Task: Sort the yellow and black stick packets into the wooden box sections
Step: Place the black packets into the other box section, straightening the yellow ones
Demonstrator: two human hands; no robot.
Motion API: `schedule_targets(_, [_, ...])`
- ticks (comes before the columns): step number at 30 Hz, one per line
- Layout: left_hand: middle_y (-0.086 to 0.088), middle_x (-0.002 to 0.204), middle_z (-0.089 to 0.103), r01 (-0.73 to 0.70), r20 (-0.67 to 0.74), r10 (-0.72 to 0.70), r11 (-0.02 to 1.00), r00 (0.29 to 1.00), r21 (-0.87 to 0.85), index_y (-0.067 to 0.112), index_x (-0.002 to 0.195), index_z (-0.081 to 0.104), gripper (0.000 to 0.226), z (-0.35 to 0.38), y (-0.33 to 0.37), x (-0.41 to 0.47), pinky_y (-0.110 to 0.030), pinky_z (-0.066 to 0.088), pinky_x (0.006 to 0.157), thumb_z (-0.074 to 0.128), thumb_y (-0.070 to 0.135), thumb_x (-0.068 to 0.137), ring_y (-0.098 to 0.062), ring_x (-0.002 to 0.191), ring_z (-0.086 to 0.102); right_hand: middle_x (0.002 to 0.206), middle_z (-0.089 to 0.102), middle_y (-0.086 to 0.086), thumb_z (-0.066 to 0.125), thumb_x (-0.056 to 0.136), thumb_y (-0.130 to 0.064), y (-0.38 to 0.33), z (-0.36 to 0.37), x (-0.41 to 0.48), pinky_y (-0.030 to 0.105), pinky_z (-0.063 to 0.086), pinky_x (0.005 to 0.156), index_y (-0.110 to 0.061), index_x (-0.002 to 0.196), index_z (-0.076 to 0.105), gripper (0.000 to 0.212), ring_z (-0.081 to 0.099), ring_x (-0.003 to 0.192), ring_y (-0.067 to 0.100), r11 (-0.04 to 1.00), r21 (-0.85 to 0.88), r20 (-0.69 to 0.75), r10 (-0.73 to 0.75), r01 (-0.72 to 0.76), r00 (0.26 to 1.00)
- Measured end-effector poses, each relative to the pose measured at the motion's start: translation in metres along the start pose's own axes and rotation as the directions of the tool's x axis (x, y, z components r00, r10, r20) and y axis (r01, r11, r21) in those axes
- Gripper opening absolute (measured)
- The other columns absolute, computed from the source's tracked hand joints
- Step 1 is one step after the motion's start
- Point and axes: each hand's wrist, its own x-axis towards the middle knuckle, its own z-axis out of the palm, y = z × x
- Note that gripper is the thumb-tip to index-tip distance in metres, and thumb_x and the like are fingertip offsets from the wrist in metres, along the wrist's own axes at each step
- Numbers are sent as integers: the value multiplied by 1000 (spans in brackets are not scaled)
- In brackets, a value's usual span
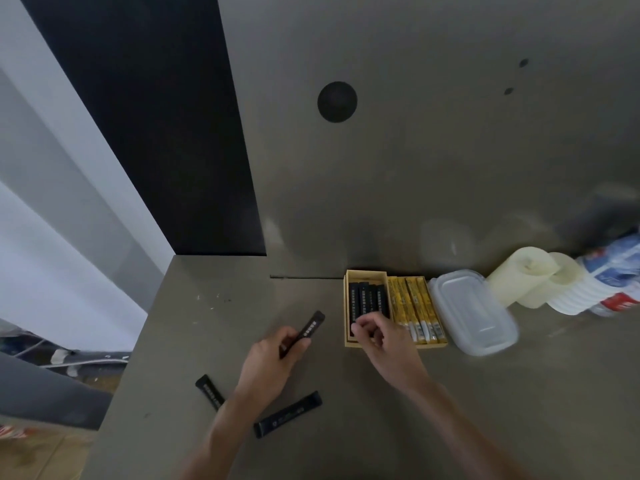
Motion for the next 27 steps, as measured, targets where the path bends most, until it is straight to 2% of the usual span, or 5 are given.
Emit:
schedule_targets(6, [10,79,65,-164,109,164,986,981,-7,33,94,64,12,14,39,0,-11,43,60,60,44,95,2,67,57,77,65,-3,63,96,-38,-18,9,0,16,43,56,-12,99,67,27,57,62,4,867,412,221,202,-279,954])
schedule_targets(13, [10,61,66,-30,29,39,959,999,-283,17,83,67,16,11,30,-2,-18,46,55,66,30,94,-2,53,55,76,65,5,69,91,-32,-9,10,-13,29,47,62,4,105,65,39,58,65,14,501,712,300,417,-492,858])
schedule_targets(17, [7,63,69,-19,69,47,934,997,-356,10,85,68,22,13,32,-6,-19,45,52,63,29,95,-8,53,58,85,67,8,72,88,-25,-13,13,-20,26,52,61,2,111,62,36,64,71,17,381,777,365,375,-501,852])
schedule_targets(22, [-13,79,73,53,34,-42,883,999,-466,10,92,65,40,15,12,-9,-25,44,47,40,40,103,-17,57,60,90,69,9,67,92,-22,-3,-2,-15,21,55,54,-2,122,60,37,66,68,15,-71,931,357,385,-358,851])
schedule_targets(27, [-14,69,71,170,-13,-200,863,980,-476,5,90,66,45,21,-32,-2,-26,40,40,42,40,102,-19,47,57,87,70,12,63,96,-18,15,-18,-10,21,58,54,6,129,55,42,71,67,14,-110,951,308,418,-289,855])
